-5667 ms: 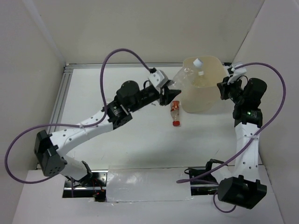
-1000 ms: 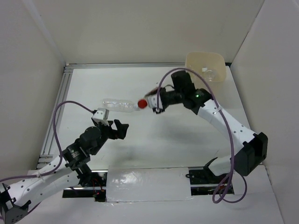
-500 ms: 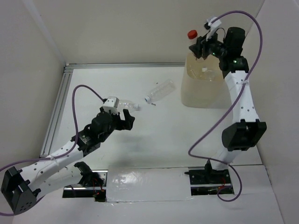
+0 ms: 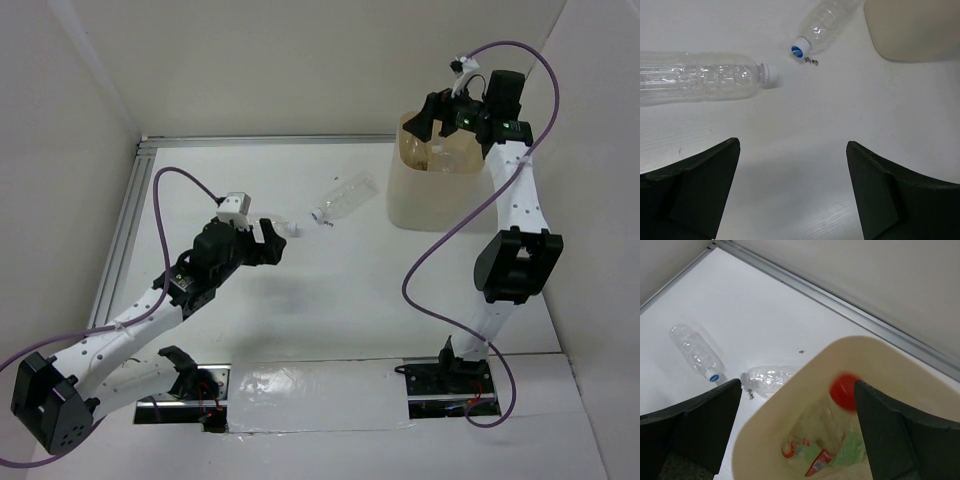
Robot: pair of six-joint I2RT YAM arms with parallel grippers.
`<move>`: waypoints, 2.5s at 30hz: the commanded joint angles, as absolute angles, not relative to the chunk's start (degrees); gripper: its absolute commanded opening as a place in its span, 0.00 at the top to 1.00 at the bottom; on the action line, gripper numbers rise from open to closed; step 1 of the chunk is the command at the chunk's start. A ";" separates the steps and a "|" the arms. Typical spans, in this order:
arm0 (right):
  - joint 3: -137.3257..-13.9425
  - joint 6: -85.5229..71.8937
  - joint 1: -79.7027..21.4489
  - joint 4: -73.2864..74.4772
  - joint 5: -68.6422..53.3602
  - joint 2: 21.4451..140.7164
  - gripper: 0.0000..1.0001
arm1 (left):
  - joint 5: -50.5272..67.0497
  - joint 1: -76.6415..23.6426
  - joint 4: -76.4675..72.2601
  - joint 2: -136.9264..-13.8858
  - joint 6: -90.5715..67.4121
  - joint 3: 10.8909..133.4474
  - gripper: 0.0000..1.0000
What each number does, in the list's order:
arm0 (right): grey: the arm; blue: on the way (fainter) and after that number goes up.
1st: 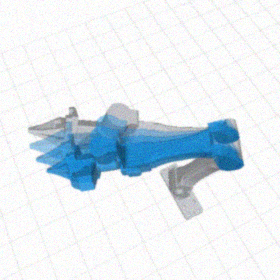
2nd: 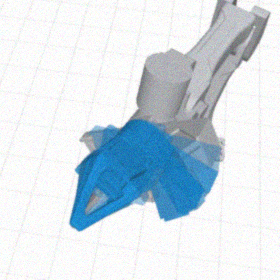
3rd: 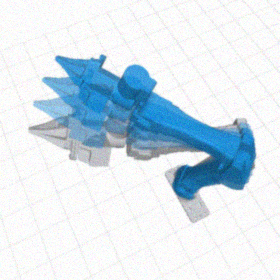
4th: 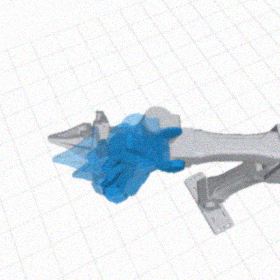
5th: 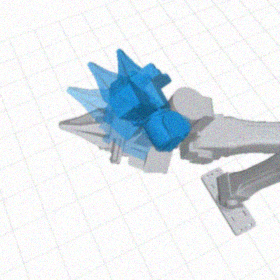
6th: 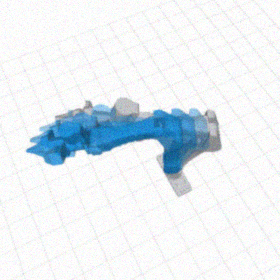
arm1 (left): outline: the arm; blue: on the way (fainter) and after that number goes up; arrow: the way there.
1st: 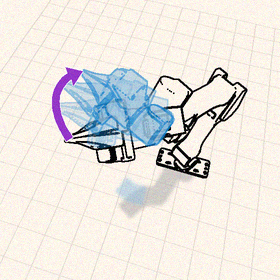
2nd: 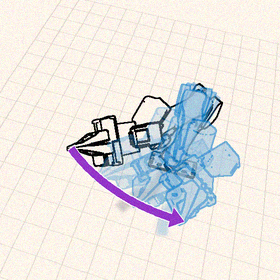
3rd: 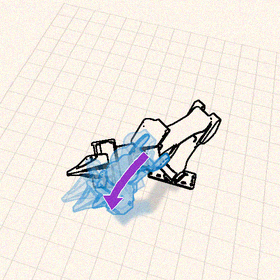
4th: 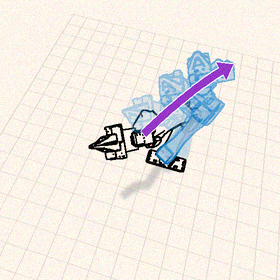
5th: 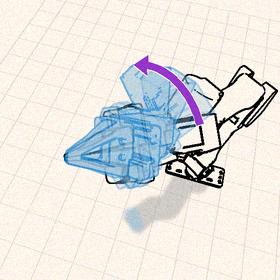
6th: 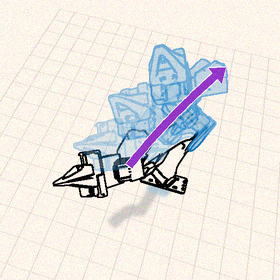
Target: Put the plastic bottles in the bin
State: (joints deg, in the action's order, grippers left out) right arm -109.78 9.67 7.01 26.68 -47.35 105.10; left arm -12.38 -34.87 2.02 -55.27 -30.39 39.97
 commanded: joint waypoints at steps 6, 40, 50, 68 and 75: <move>-111.46 35.27 3.36 29.84 -60.10 95.20 0.00 | -9.23 -32.70 3.16 -55.37 -34.80 42.71 0.00; -107.47 107.67 -25.04 37.61 -14.16 130.50 0.00 | -9.49 -28.92 21.27 -40.96 -37.09 37.00 0.07; -117.42 111.09 -23.82 56.74 -19.23 134.31 0.53 | -10.55 -28.39 21.80 -40.96 -37.09 37.01 0.07; -119.80 6.81 -9.00 3.18 -45.54 100.21 0.68 | -8.10 -27.86 9.06 -55.36 -44.65 43.32 0.06; -116.99 -1.40 7.53 5.10 -47.71 98.61 0.67 | -6.33 -27.86 6.69 -57.22 -45.18 43.86 0.06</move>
State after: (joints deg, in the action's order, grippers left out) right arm -118.93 9.13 3.60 6.96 -45.36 97.67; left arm -7.84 -28.18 10.72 -56.93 -43.94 42.30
